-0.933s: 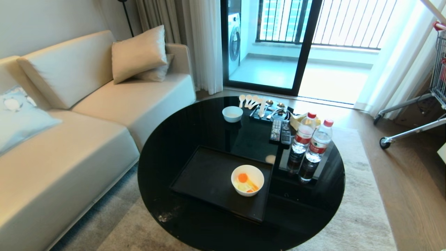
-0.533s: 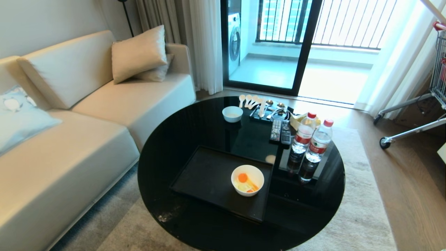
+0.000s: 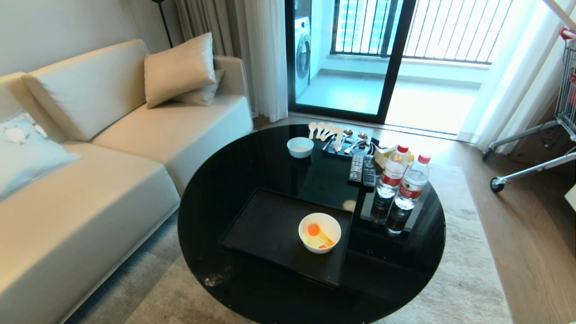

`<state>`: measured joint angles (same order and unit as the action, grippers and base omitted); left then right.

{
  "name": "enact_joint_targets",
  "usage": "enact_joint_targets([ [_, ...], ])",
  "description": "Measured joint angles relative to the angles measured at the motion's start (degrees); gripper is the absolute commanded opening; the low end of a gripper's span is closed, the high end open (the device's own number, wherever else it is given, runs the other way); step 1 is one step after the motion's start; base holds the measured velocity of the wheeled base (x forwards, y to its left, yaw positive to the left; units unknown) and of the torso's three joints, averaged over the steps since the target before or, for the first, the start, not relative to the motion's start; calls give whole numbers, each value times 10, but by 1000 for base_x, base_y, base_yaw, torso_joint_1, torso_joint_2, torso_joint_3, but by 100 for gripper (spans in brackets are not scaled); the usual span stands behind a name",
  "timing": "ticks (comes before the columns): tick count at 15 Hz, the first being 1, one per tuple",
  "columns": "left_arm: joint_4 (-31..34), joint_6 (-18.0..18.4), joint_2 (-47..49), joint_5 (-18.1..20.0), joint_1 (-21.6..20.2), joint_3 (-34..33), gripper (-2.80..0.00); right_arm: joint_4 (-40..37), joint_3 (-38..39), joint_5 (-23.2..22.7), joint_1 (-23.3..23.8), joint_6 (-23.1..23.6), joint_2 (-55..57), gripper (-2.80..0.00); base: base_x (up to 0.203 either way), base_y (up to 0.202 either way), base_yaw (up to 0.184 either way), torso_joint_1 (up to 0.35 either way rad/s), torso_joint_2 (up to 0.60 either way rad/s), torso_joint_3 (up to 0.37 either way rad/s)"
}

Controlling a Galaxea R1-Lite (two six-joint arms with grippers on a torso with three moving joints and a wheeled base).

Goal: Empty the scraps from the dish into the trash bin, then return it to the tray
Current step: Pick up the bowl with leftover food

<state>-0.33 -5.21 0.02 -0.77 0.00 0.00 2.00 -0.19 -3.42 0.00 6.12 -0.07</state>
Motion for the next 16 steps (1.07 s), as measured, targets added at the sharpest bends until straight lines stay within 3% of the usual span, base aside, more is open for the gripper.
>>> enact_joint_targets([
  [4, 0, 0, 0, 0, 0, 0, -280, -25, -55, -65, 0, 16, 6, -280, 0, 0, 0, 0, 0, 0],
  [7, 0, 0, 0, 0, 0, 0, -280, -35, -107, -79, 0, 33, 52, -280, 0, 0, 0, 0, 0, 0],
  [13, 0, 0, 0, 0, 0, 0, -280, -29, -242, -83, 0, 72, 249, -280, 0, 0, 0, 0, 0, 0],
  [16, 0, 0, 0, 0, 0, 0, -280, 17, -294, -87, -1, 100, 372, -280, 0, 0, 0, 0, 0, 0],
])
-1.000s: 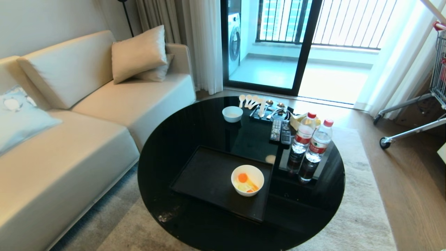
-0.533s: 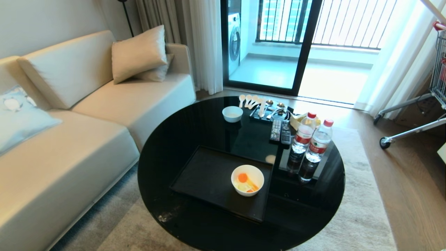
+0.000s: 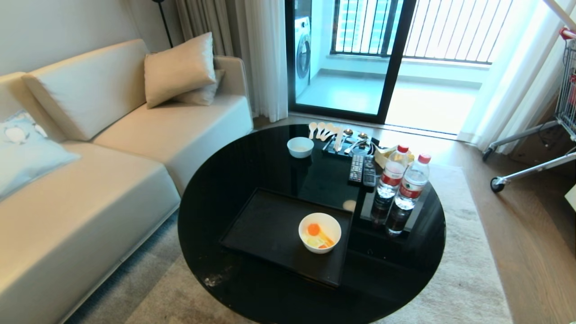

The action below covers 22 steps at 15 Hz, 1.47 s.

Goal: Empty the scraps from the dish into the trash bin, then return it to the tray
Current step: Pick up the bowl with leftover food

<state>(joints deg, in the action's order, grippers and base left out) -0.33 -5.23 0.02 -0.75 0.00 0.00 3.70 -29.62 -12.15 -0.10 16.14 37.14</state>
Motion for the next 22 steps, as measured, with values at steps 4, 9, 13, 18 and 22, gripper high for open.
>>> enact_joint_targets([
  [4, 0, 0, 0, 0, 0, 0, -280, 111, -42, -23, -14, 9, 160, -280, 0, 0, 0, 0, 0, 0],
  [9, 0, 0, 0, 0, 0, 0, -280, 146, -131, -27, -93, -21, 323, -280, 0, 0, 0, 0, 0, 0],
  [13, 0, 0, 0, 0, 0, 0, -280, 146, -190, 7, -149, -93, 420, -280, 0, 0, 0, 0, 0, 0],
  [18, 0, 0, 0, 0, 0, 0, -280, 141, -245, 110, -232, -240, 536, -280, 0, 0, 0, 0, 0, 0],
  [22, 0, 0, 0, 0, 0, 0, -280, 87, -317, 195, -283, -324, 617, -280, 0, 0, 0, 0, 0, 0],
])
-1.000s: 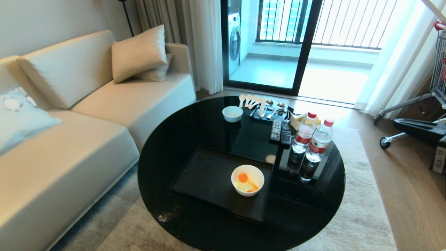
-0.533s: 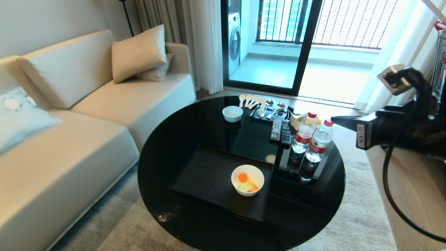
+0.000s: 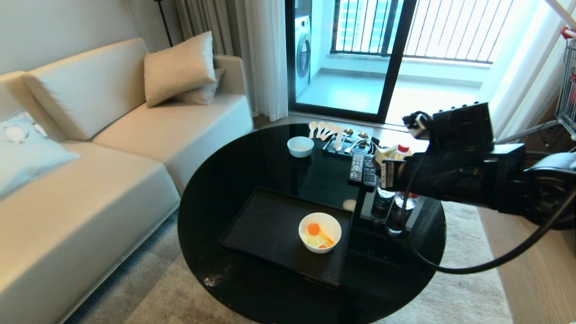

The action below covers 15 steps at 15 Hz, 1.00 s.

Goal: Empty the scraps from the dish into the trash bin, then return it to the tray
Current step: Pick up the bowl with leftover food

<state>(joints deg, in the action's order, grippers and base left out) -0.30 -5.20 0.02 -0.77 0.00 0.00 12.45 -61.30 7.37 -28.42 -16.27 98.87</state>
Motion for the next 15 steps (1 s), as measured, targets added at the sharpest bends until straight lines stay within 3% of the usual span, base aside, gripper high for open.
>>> enact_joint_targets([
  [5, 0, 0, 0, 0, 0, 0, -280, -153, -116, 96, -67, -135, 64, -280, 0, 0, 0, 0, 0, 0],
  [10, 0, 0, 0, 0, 0, 0, -280, -344, -287, 109, -97, -265, 142, -280, 0, 0, 0, 0, 0, 0],
  [12, 0, 0, 0, 0, 0, 0, -280, -413, -352, 112, -102, -283, 188, -280, 0, 0, 0, 0, 0, 0],
  [15, 0, 0, 0, 0, 0, 0, -280, -445, -394, 113, -104, -265, 244, -280, 0, 0, 0, 0, 0, 0],
])
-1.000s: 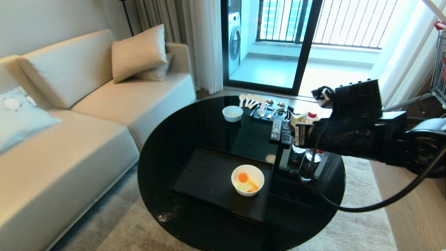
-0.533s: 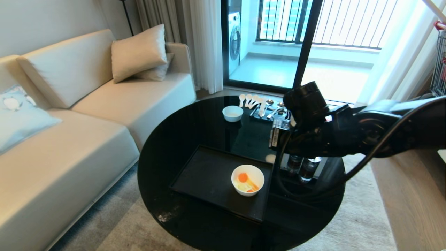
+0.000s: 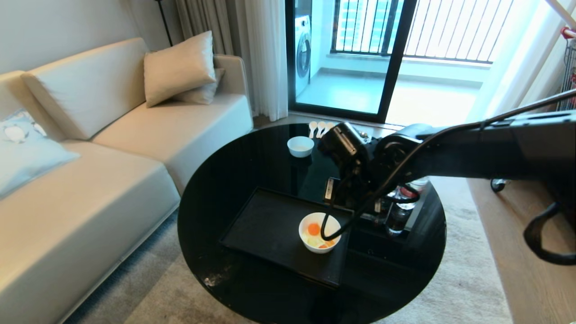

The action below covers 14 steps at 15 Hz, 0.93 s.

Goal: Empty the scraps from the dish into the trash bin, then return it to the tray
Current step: Pick up the bowl with leftover food

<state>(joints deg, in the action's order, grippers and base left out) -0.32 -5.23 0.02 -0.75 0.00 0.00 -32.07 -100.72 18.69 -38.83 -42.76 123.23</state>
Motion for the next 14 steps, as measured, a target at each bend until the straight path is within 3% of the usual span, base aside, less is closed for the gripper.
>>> enact_joint_targets([
  [4, 0, 0, 0, 0, 0, 0, -280, 0, -22, 0, 11, 43, 54, -280, 0, 0, 0, 0, 0, 0],
  [5, 0, 0, 0, 0, 0, 0, -280, 0, -24, -2, 15, 51, 63, 0, 0, 0, 0, 0, 0, 0],
  [7, 0, 0, 0, 0, 0, 0, -280, -1, -25, -4, 20, 57, 74, 0, 0, 0, 0, 0, 0, 0],
  [14, 0, 0, 0, 0, 0, 0, -280, 3, -15, -3, 34, 147, 89, 0, 0, 0, 0, 0, 0, 0],
])
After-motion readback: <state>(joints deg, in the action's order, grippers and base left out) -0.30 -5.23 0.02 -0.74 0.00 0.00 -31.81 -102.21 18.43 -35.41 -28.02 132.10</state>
